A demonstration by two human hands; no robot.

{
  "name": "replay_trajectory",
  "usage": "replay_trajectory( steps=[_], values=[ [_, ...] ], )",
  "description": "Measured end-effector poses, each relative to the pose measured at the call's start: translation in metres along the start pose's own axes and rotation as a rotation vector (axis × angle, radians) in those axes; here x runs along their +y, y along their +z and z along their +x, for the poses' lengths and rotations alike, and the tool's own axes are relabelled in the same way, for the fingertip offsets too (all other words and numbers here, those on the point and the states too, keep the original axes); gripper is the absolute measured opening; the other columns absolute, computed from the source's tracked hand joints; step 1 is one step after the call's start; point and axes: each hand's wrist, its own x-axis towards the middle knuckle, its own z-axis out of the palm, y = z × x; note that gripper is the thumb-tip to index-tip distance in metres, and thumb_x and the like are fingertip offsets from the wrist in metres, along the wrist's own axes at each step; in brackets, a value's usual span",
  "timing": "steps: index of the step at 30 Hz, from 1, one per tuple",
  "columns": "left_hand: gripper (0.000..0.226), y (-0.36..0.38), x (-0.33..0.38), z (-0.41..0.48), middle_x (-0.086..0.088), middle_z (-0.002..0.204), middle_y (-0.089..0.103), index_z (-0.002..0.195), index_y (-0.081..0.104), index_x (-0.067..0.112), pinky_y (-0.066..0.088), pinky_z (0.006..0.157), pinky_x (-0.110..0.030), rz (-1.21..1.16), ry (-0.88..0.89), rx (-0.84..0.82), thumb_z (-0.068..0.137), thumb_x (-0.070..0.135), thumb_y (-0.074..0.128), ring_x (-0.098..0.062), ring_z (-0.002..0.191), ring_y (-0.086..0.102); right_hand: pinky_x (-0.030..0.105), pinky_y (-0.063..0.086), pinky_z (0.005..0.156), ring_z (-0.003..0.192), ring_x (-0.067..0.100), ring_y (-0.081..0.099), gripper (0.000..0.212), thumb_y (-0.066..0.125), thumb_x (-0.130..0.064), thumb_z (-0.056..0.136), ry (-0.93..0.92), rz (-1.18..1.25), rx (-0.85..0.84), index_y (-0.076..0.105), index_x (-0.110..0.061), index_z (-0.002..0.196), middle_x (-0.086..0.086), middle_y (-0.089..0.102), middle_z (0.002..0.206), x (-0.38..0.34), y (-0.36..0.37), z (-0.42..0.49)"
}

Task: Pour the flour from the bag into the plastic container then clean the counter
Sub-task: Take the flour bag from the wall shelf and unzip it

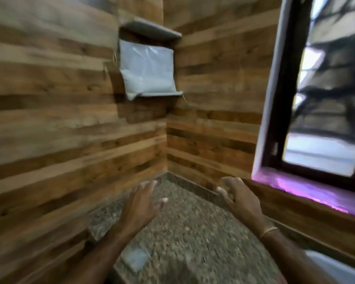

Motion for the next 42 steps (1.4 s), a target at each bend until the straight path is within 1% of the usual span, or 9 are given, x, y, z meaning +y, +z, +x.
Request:
replay_trajectory(
  steps=[5, 10, 15, 26, 30, 33, 36, 39, 42],
  values=[
    [0.094, -0.068, -0.033, 0.088, -0.004, 0.159, 0.044, 0.155, 0.042, 0.026, 0.043, 0.110, -0.039, 0.024, -0.039, 0.062, 0.083, 0.086, 0.042, -0.025, 0.144, 0.043, 0.037, 0.057, 0.087, 0.103, 0.012, 0.062, 0.037, 0.054, -0.047, 0.105, -0.138, -0.003, -0.048, 0.056, -0.029, 0.137, -0.007, 0.055, 0.125, -0.043, 0.015, 0.122],
    [0.072, -0.140, -0.032, 0.179, -0.002, 0.154, 0.051, 0.154, 0.043, 0.023, 0.044, 0.107, -0.037, 0.137, 0.033, 0.226, 0.094, 0.060, 0.060, -0.023, 0.143, 0.045, 0.036, 0.058, 0.083, 0.098, 0.013, 0.063, 0.027, 0.057, -0.047, 0.103, -0.266, -0.098, 0.028, 0.058, -0.031, 0.124, -0.009, 0.054, 0.117, -0.111, 0.012, 0.235],
    [0.066, -0.206, -0.030, 0.276, -0.003, 0.137, 0.057, 0.144, 0.049, 0.023, 0.051, 0.093, -0.040, 0.211, 0.127, 0.367, 0.091, 0.059, 0.063, -0.026, 0.126, 0.055, 0.044, 0.057, 0.092, 0.107, 0.020, 0.066, 0.036, 0.061, -0.045, 0.100, -0.231, -0.124, 0.112, 0.061, -0.026, 0.131, -0.002, 0.060, 0.126, -0.168, 0.005, 0.344],
    [0.078, -0.315, -0.058, 0.475, -0.008, 0.164, 0.031, 0.158, 0.030, 0.021, 0.033, 0.117, -0.050, 0.401, 0.209, 0.692, 0.095, 0.053, 0.064, -0.029, 0.148, 0.033, 0.041, 0.056, 0.101, 0.118, 0.023, 0.063, 0.048, 0.073, -0.027, 0.097, -0.237, -0.135, 0.252, 0.057, -0.023, 0.142, 0.007, 0.061, 0.137, -0.261, -0.007, 0.573],
    [0.065, -0.329, -0.074, 0.525, -0.009, 0.145, 0.057, 0.148, 0.046, 0.018, 0.046, 0.092, -0.039, 0.140, 0.191, 0.632, 0.094, 0.048, 0.069, -0.028, 0.129, 0.056, 0.043, 0.051, 0.108, 0.128, 0.030, 0.059, 0.063, 0.070, -0.020, 0.098, -0.274, -0.292, 0.234, 0.044, -0.021, 0.155, 0.010, 0.054, 0.147, -0.285, -0.010, 0.633],
    [0.038, -0.331, -0.084, 0.542, -0.001, 0.122, 0.073, 0.125, 0.070, 0.022, 0.040, 0.076, -0.030, -0.044, 0.227, 0.696, 0.094, 0.045, 0.071, -0.022, 0.107, 0.066, 0.040, 0.046, 0.112, 0.139, 0.032, 0.052, 0.075, 0.066, -0.010, 0.100, -0.324, -0.353, 0.191, 0.030, -0.024, 0.164, 0.010, 0.046, 0.158, -0.299, -0.013, 0.664],
    [0.020, -0.324, -0.092, 0.549, 0.006, 0.101, 0.076, 0.106, 0.078, 0.026, 0.034, 0.063, -0.026, -0.089, 0.306, 0.763, 0.095, 0.041, 0.071, -0.013, 0.083, 0.058, 0.039, 0.058, 0.095, 0.128, 0.033, 0.057, 0.077, 0.062, -0.005, 0.100, -0.322, -0.369, 0.116, 0.028, -0.028, 0.165, 0.009, 0.047, 0.154, -0.306, -0.015, 0.687],
    [0.015, -0.317, -0.098, 0.552, 0.008, 0.093, 0.074, 0.099, 0.078, 0.027, 0.029, 0.056, -0.023, -0.180, 0.350, 0.807, 0.095, 0.039, 0.071, -0.010, 0.078, 0.055, 0.029, 0.058, 0.071, 0.109, 0.029, 0.062, 0.056, 0.065, -0.010, 0.100, -0.288, -0.418, 0.115, 0.051, -0.021, 0.152, 0.007, 0.058, 0.134, -0.304, -0.016, 0.696],
    [0.015, -0.315, -0.102, 0.557, 0.007, 0.090, 0.073, 0.097, 0.078, 0.026, 0.034, 0.062, -0.026, -0.280, 0.355, 0.808, 0.094, 0.039, 0.072, -0.015, 0.081, 0.062, 0.031, 0.054, 0.070, 0.097, 0.029, 0.070, 0.039, 0.071, -0.024, 0.097, -0.259, -0.466, 0.167, 0.067, -0.015, 0.135, 0.011, 0.072, 0.119, -0.289, -0.014, 0.694]
  ],
)
